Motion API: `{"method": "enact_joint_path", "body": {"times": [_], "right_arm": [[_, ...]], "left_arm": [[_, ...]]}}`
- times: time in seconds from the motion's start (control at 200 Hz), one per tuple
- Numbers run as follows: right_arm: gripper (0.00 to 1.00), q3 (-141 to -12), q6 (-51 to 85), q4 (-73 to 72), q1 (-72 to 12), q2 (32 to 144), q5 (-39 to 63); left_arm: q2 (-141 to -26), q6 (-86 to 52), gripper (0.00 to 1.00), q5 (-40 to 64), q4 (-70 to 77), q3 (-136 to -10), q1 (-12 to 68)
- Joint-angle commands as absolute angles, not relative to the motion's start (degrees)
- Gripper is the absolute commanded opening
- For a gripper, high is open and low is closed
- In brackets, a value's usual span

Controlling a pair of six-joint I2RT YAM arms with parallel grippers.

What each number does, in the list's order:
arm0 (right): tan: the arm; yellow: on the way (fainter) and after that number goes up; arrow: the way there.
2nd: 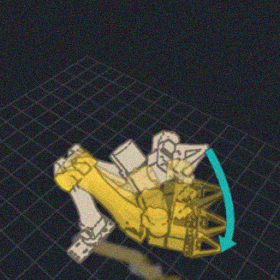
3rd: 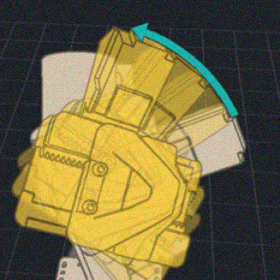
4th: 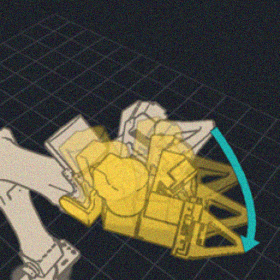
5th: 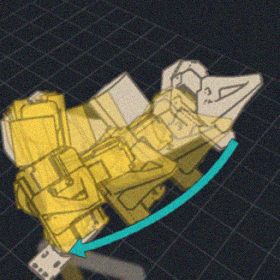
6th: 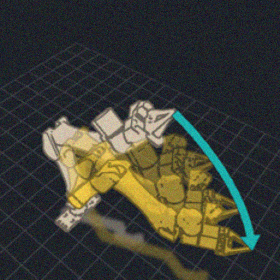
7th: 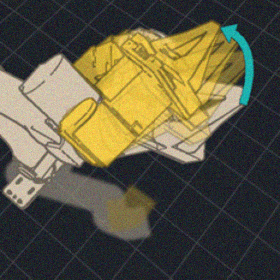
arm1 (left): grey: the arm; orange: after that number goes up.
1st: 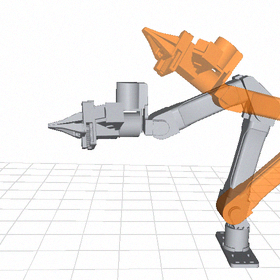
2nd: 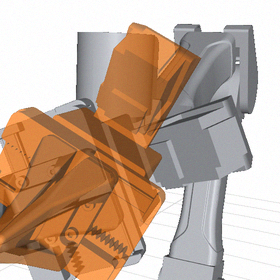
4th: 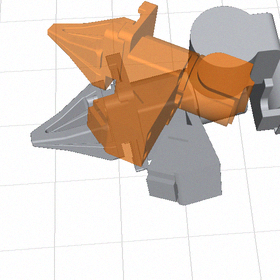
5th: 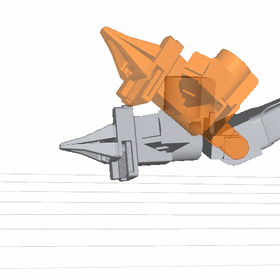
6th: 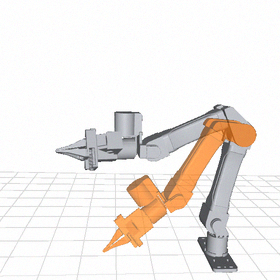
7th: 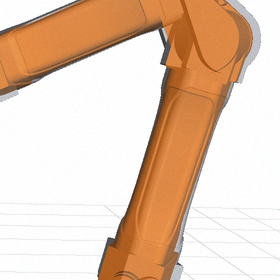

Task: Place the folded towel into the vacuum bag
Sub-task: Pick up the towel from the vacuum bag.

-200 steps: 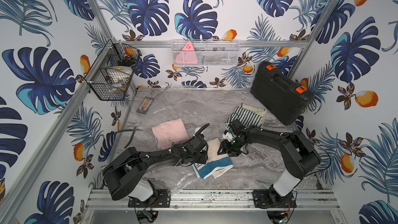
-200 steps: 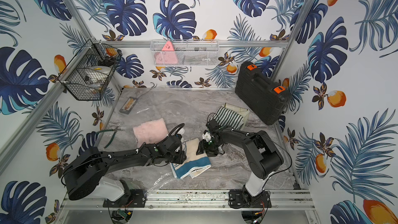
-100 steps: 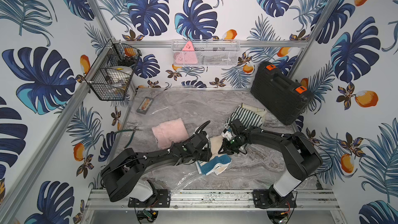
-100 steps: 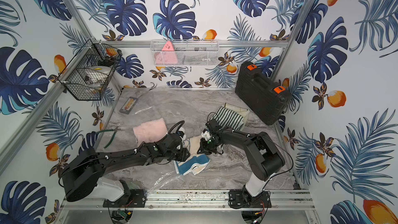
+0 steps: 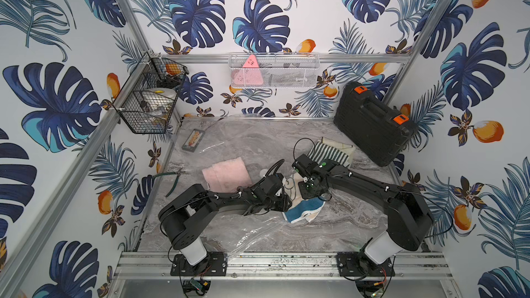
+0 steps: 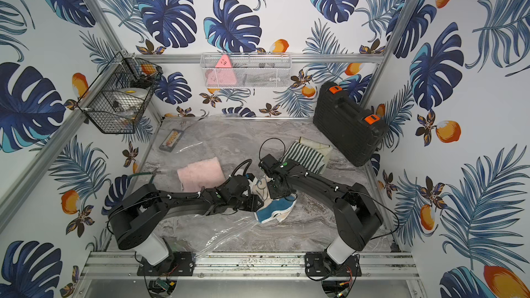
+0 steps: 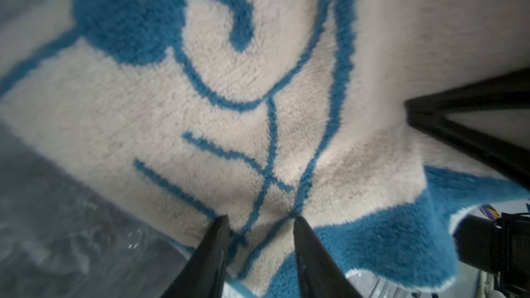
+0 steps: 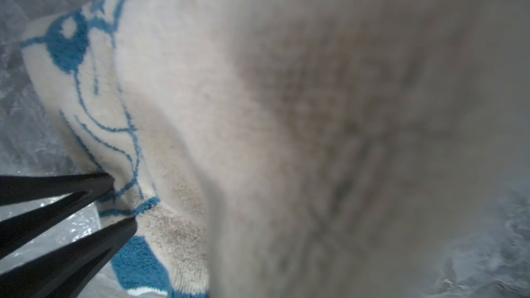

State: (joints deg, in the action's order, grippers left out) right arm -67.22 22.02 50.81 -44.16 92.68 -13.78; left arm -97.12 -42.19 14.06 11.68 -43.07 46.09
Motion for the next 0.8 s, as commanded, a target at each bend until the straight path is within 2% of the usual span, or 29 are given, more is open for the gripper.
{"method": "enact_joint_path", "body": {"times": [0.0,0.15,0.305,0.43,0.47,0.575,0.711,0.796], "right_arm": [[0.07,-69.2,23.2,54.5,-47.3,92.9,-21.2],[0.08,-69.5,27.1,52.1,-51.4,92.9,-16.9],[0.11,-63.4,32.0,44.2,-51.7,94.3,-11.3],[0.18,-58.1,30.7,38.1,-51.2,94.3,-8.5],[0.24,-56.9,29.7,36.3,-51.2,93.8,-7.4],[0.47,-54.7,27.9,33.9,-51.2,92.9,-4.8],[0.59,-54.1,26.5,33.7,-51.4,92.9,-5.4],[0.71,-53.9,26.0,33.1,-51.5,92.9,-4.7]], "left_arm": [[-100.2,-45.3,0.39,15.2,20.0,-42.5,45.9],[-102.1,-46.0,0.37,15.4,20.5,-42.7,45.9],[-100.4,-46.4,0.37,15.3,20.4,-41.3,45.9],[-97.1,-45.3,0.37,14.9,17.6,-39.9,45.5],[-96.1,-44.5,0.37,14.8,16.6,-39.5,45.2],[-93.7,-43.3,0.37,14.7,14.0,-38.5,43.7],[-88.6,-41.1,0.38,13.7,8.2,-37.9,41.2],[-85.1,-38.6,0.39,12.1,3.5,-38.3,40.4]]}}
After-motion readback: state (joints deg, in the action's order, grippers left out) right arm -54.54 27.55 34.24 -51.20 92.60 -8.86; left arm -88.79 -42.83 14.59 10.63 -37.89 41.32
